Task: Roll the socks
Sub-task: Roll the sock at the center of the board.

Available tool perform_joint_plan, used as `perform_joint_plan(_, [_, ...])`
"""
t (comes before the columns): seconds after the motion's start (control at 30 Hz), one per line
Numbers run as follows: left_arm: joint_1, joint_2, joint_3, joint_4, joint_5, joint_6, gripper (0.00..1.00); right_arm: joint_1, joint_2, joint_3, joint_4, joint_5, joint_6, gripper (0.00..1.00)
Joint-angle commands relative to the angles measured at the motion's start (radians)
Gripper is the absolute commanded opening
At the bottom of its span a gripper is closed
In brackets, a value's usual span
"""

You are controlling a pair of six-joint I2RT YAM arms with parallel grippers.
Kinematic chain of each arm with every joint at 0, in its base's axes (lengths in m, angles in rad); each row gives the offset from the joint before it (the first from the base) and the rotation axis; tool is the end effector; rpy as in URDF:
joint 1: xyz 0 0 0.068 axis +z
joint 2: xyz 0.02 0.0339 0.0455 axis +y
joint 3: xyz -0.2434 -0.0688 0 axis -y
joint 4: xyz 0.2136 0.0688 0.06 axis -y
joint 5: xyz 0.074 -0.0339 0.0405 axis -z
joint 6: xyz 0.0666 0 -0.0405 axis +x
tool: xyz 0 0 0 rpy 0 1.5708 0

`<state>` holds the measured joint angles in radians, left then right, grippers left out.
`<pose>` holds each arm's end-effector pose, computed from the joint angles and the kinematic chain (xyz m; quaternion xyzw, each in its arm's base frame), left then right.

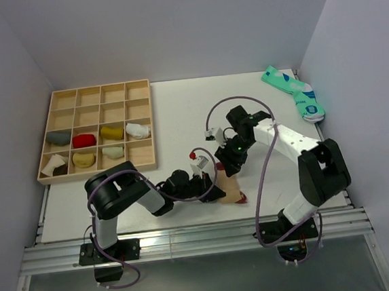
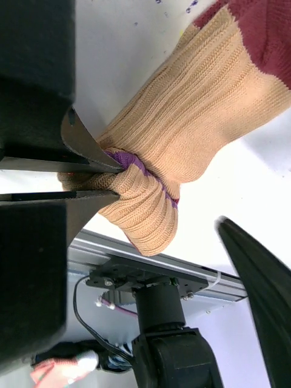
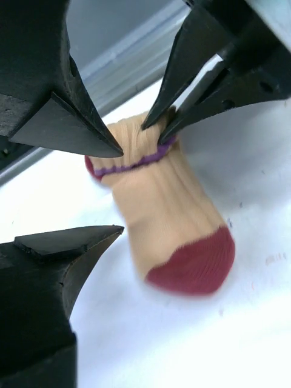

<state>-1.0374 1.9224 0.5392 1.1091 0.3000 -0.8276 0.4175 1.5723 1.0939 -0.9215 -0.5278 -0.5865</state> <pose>0.1534 -0.2986 0.1061 0.1723 0.7744 -0.5505 0.2601 0.2240 0.1361 0.1822 -0.4823 0.8325 0.2520 0.1040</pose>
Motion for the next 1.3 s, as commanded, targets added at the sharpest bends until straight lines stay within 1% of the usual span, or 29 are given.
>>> perform_joint_plan(0.0, [-0.006,0.046,-0.012,-0.206,0.024,-0.053,0.00,-0.026,-0.113,-0.041,0.074,0.037,-0.030,0.57])
perform_joint_plan(0.17, [0.039,0.024,-0.002,-0.276,0.088,-0.125,0.00,-0.043,-0.262,-0.141,0.133,0.080,-0.105,0.59])
perform_joint_plan(0.27, [0.072,0.001,0.021,-0.371,0.117,-0.154,0.00,-0.045,-0.365,-0.219,0.194,0.106,-0.147,0.62])
perform_joint_plan(0.33, [0.089,0.000,0.050,-0.457,0.132,-0.157,0.00,-0.045,-0.417,-0.253,0.187,0.078,-0.176,0.62])
perform_joint_plan(0.4, [0.100,0.010,0.065,-0.483,0.183,-0.163,0.00,-0.043,-0.446,-0.284,0.170,0.036,-0.225,0.63])
perform_joint_plan(0.43, [0.108,0.015,0.089,-0.530,0.191,-0.163,0.00,-0.042,-0.474,-0.296,0.170,0.028,-0.237,0.63])
perform_joint_plan(0.5, [0.115,0.029,0.111,-0.569,0.218,-0.162,0.00,-0.034,-0.495,-0.331,0.168,0.014,-0.275,0.64])
perform_joint_plan(0.53, [0.119,0.035,0.140,-0.633,0.225,-0.159,0.00,-0.028,-0.506,-0.342,0.168,0.009,-0.292,0.64])
perform_joint_plan(0.6, [0.128,0.056,0.166,-0.685,0.238,-0.145,0.00,-0.004,-0.509,-0.370,0.158,0.009,-0.335,0.65])
perform_joint_plan(0.77, [0.148,0.099,0.226,-0.778,0.300,-0.143,0.00,0.033,-0.535,-0.394,0.124,-0.018,-0.407,0.65])
perform_joint_plan(1.0, [0.165,0.138,0.283,-0.839,0.330,-0.148,0.00,0.075,-0.595,-0.446,0.115,-0.035,-0.455,0.70])
perform_joint_plan(1.27, [0.185,0.179,0.337,-0.881,0.355,-0.146,0.00,0.185,-0.597,-0.503,0.174,0.012,-0.437,0.71])
